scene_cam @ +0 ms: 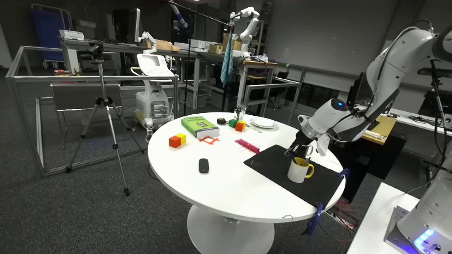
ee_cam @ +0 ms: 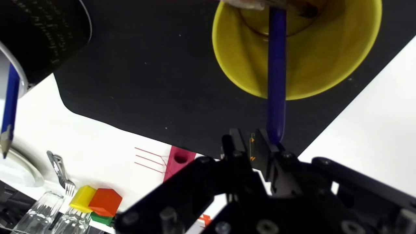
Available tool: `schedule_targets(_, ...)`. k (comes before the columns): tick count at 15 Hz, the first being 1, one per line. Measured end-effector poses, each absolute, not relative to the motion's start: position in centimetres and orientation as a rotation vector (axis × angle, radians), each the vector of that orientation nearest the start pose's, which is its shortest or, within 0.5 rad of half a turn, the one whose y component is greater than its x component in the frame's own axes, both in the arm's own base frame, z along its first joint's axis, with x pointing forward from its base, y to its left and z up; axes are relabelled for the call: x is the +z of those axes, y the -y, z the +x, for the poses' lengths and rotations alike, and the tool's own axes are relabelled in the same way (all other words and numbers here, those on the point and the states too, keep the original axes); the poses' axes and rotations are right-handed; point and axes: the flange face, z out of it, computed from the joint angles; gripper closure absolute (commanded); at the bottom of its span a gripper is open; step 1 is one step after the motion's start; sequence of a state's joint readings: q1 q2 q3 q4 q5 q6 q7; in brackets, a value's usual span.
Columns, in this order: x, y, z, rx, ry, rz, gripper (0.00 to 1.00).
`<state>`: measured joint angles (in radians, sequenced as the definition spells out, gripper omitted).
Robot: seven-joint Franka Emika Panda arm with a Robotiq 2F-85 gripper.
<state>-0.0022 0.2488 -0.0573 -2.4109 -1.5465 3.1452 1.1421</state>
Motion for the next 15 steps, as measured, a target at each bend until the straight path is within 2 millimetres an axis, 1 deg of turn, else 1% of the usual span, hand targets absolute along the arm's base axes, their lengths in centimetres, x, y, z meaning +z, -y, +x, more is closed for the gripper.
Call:
schedule_targets(5, 22.5, -6.0, 46.6, -0.772, 0.581, -3.121, 0.12)
schedule_targets(7, 22.5, -6.0, 46.6, -0.772, 0.593, -3.12, 0.0)
schedule_targets(11, 22.4, -6.1, 46.3, -0.768, 0.63, -3.119, 0.0)
schedule_targets(15, 22.1, -6.2, 45.6, -0.754, 0.668, -3.116, 0.02)
